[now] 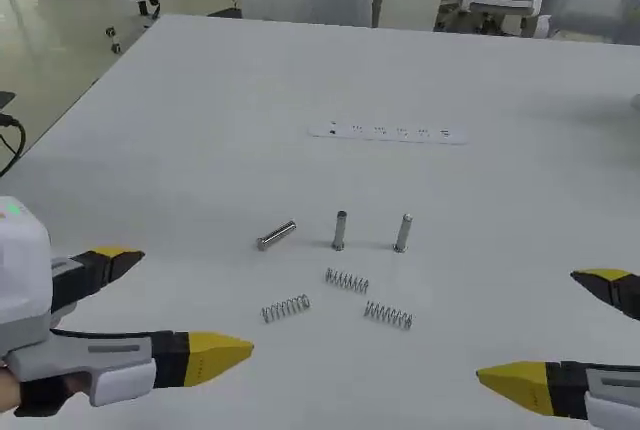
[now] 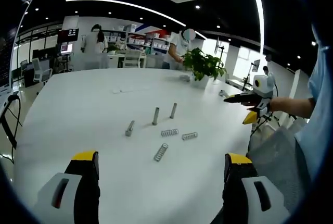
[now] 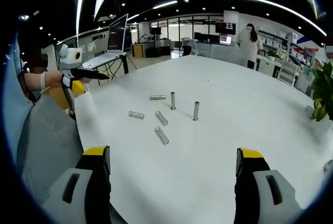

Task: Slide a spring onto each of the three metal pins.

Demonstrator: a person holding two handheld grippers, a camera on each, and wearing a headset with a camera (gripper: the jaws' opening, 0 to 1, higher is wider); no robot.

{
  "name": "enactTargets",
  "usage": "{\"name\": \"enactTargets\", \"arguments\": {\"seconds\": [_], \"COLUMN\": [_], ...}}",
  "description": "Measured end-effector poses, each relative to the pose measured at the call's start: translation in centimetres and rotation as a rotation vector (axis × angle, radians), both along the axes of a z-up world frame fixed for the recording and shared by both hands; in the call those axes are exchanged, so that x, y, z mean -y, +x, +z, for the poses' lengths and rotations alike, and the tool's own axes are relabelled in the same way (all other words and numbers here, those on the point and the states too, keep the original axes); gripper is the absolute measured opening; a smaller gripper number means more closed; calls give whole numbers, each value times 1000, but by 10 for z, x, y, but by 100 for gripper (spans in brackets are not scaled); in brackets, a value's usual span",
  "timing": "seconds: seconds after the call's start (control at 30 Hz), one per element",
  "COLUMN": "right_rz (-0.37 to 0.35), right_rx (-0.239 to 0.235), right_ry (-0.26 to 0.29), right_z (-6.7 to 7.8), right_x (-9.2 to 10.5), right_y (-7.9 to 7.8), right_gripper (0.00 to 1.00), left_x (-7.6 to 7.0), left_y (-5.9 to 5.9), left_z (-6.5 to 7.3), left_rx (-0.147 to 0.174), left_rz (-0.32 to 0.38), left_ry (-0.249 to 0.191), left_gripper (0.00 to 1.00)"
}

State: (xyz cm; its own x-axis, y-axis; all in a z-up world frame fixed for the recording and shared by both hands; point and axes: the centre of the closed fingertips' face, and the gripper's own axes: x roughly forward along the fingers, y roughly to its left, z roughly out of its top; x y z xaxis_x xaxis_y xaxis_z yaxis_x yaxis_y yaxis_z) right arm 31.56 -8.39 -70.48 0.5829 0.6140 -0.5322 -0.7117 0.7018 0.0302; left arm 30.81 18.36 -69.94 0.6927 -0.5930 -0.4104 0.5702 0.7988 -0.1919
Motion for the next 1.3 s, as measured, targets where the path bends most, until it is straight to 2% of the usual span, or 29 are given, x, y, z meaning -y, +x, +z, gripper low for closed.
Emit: {"name": "enactTargets", "arguments": {"seconds": [0.3,0.57,0.73,1.3], "right_rz": [-1,8,9,-4], "right_rx": [-4,-4,-3,0], "right_ry": [3,2,9,12], "right_z": [-2,-2,-1,-1], "right_x": [0,-2,-3,2], "right_y": [-2,0,0,1], "right_gripper": [99,99,99,99], "left_x": [-1,-1,0,3], "left_y": [-4,-1,0,9], "left_z": [-3,1,-3,-3], "left_rx": [-11,-4,-11,-11], "left_rz": [-2,-6,-16,-52], "left_ry": [0,3,21,46], "left_gripper": [97,97,97,97]}}
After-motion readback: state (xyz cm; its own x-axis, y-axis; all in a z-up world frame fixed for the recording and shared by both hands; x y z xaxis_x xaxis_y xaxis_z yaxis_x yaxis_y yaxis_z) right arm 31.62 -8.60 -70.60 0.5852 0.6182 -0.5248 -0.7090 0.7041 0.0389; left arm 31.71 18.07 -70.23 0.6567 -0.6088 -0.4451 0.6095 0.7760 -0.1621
